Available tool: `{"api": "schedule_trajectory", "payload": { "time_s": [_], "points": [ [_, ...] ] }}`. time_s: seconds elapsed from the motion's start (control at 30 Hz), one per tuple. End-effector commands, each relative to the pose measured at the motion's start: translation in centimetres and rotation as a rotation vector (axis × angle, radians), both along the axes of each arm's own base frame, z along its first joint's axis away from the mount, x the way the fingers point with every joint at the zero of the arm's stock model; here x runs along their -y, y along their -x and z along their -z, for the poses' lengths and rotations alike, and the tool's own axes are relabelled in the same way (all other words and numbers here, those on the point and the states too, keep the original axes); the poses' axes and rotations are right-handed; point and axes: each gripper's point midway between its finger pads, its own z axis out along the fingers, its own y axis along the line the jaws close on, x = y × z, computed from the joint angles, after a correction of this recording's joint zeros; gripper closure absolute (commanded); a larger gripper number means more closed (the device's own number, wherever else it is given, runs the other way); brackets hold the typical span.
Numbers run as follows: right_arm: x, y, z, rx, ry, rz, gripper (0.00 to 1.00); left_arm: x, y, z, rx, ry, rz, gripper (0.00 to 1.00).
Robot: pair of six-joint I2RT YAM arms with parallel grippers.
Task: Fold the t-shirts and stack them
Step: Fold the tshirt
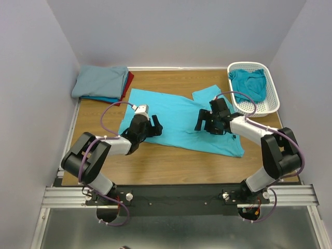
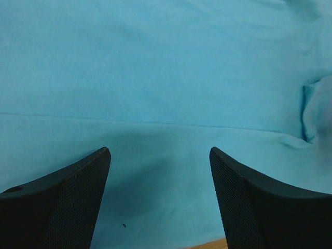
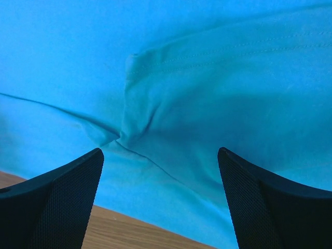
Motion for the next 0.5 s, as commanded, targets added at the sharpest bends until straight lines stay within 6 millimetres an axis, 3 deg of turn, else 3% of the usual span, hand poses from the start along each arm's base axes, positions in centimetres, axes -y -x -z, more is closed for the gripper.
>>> {"api": "schedule_trajectory", "payload": {
  "time_s": [0.0, 0.23, 0.47],
  "points": [
    [0.0, 1.1, 2.2, -0.035, 0.016, -0.022, 0.03, -0.8, 0.7, 2.3, -0.029, -0.014, -0.071, 0.15],
    [0.6, 3.3, 4.2, -0.101, 0.02, -0.028, 0.03, -0.3, 4.7, 5.8, -0.129, -0.044, -0.096, 0.15],
    [1.4, 6.6, 5.5, -0.163, 0.009, -0.018, 0.03, -2.5, 8.8, 8.3, -0.221, -0.041, -0.17, 0.14]
  ]
}}
